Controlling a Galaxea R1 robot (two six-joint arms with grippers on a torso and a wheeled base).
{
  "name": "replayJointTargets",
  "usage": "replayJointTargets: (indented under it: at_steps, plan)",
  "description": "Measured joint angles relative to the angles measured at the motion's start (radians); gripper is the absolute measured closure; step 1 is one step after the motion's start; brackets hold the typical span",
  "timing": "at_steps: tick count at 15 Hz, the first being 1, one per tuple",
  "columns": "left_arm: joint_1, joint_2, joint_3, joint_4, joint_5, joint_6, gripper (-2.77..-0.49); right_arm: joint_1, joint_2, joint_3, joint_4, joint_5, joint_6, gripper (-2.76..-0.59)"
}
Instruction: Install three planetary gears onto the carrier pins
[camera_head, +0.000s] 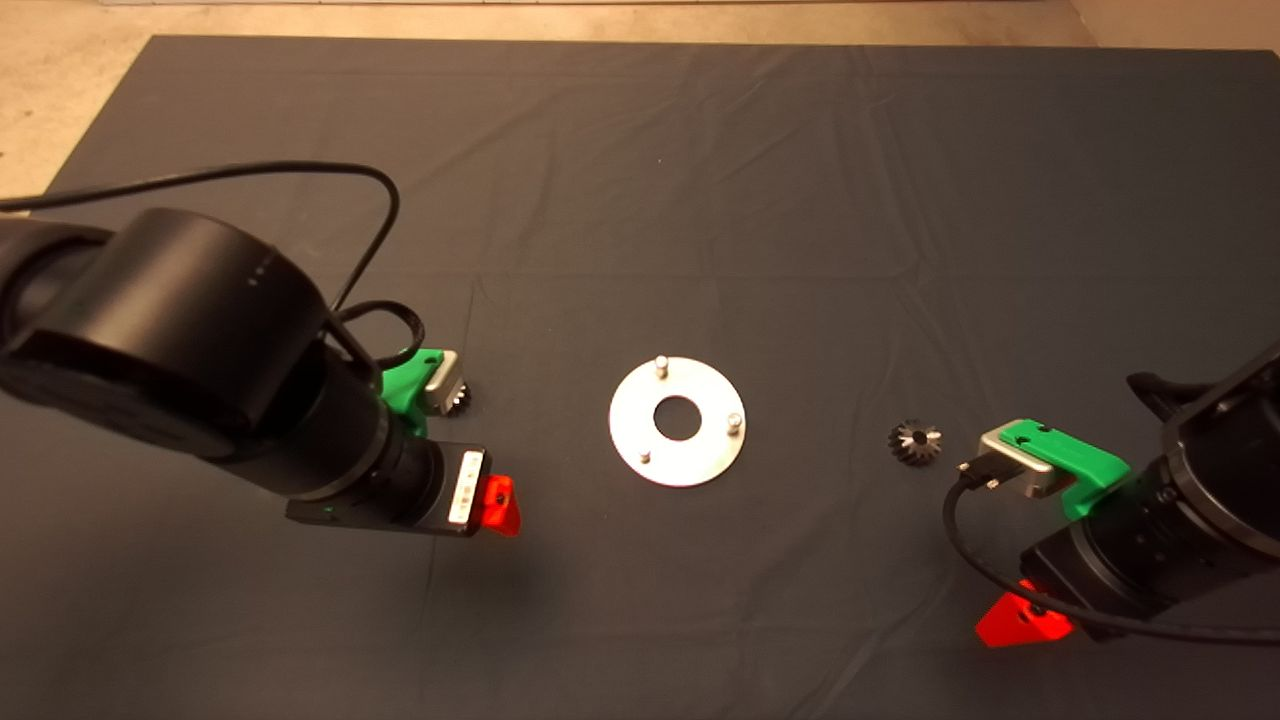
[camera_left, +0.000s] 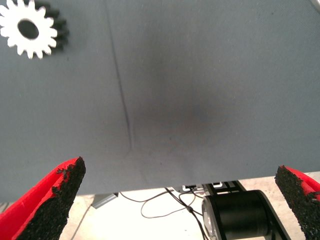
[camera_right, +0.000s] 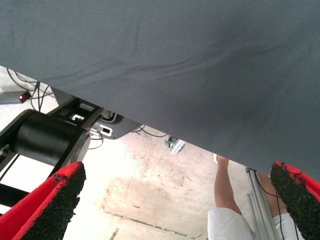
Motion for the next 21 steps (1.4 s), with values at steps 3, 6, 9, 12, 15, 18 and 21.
replayJointTargets:
  at_steps: [3, 6, 9, 12, 15, 18, 21]
  plan:
    - [0.0, 0.008, -0.037, 0.0, 0.0, 0.033, -2.76, 0.0, 0.007, 0.0, 0.0, 0.0, 0.0, -2.75]
    - [0.0, 0.02, -0.077, 0.0, 0.0, 0.06, -2.76, 0.0, 0.01, 0.0, -0.001, 0.0, 0.0, -2.75]
    - [0.0, 0.04, -0.124, 0.014, 0.0, 0.093, -2.76, 0.0, 0.011, 0.0, -0.001, 0.0, 0.001, -2.75]
    - [0.0, 0.054, -0.166, 0.032, 0.0, 0.123, -2.76, 0.0, 0.011, 0.0, -0.001, 0.0, 0.002, -2.75]
    - [0.0, 0.06, -0.21, 0.046, 0.0, 0.161, -2.76, 0.0, 0.014, 0.0, -0.001, 0.0, 0.002, -2.75]
    - [0.019, 0.06, -0.243, 0.098, 0.0, 0.187, -2.76, 0.0, 0.017, 0.0, -0.001, 0.0, 0.002, -2.75]
    - [0.041, 0.06, -0.271, 0.14, 0.0, 0.219, -2.76, 0.0, 0.017, 0.0, -0.001, 0.0, 0.002, -2.75]
